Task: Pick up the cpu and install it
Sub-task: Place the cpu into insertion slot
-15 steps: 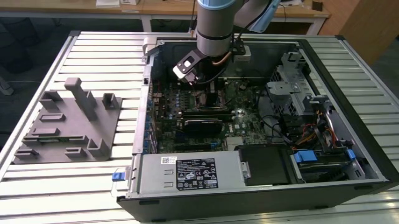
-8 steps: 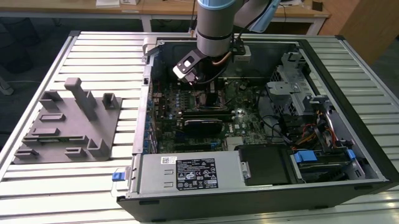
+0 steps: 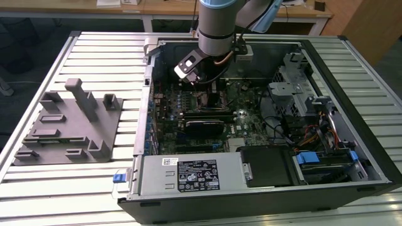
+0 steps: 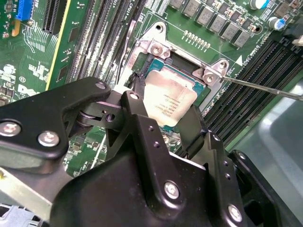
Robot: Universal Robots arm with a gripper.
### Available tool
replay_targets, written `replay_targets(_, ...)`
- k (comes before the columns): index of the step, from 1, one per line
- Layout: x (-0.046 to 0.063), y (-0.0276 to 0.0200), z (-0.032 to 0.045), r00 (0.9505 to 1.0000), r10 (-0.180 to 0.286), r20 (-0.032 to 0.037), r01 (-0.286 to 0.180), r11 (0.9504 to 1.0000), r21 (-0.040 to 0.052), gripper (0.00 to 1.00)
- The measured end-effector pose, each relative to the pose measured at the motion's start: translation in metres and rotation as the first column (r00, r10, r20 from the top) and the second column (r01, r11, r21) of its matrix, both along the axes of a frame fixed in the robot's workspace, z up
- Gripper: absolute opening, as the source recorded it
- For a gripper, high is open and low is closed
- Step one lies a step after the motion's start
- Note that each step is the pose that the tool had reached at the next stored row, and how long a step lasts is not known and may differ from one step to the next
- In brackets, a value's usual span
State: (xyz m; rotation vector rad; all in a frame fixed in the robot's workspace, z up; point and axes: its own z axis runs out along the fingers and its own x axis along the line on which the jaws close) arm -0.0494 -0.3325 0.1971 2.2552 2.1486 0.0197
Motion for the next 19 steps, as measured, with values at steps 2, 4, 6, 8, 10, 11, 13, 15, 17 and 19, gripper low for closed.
replay_targets(2,0.0001,0.0,0.0,1.0,0.003,0.0,-0.003,1.0,-0.0004,0.53)
replay_targets(4,0.0006,0.0,0.0,1.0,0.003,0.0,-0.003,1.0,-0.0013,0.53)
replay_targets(6,0.0015,0.0,0.0,1.0,0.003,0.0,-0.003,1.0,-0.0018,0.53)
replay_targets(8,0.0025,0.0,0.0,1.0,0.003,0.0,-0.003,1.0,-0.0022,0.53)
replay_targets(10,0.0026,0.0,0.0,1.0,0.003,0.0,-0.003,1.0,-0.0022,0.53)
replay_targets(11,0.0026,0.0,-0.0002,1.0,0.003,0.0,-0.003,1.0,-0.0021,0.53)
replay_targets(13,0.0027,0.0,-0.0009,1.0,0.004,0.0,-0.004,1.0,0.0011,0.53)
replay_targets(15,0.0027,0.0,-0.0014,1.0,0.007,0.0,-0.007,1.0,0.0064,0.53)
replay_targets(17,0.0026,0.0,-0.0017,1.0,0.009,0.0,-0.009,0.9999,0.0115,0.53)
replay_targets(19,0.0026,0.0001,-0.0018,0.9999,0.01,0.0001,-0.01,0.9999,0.0121,0.53)
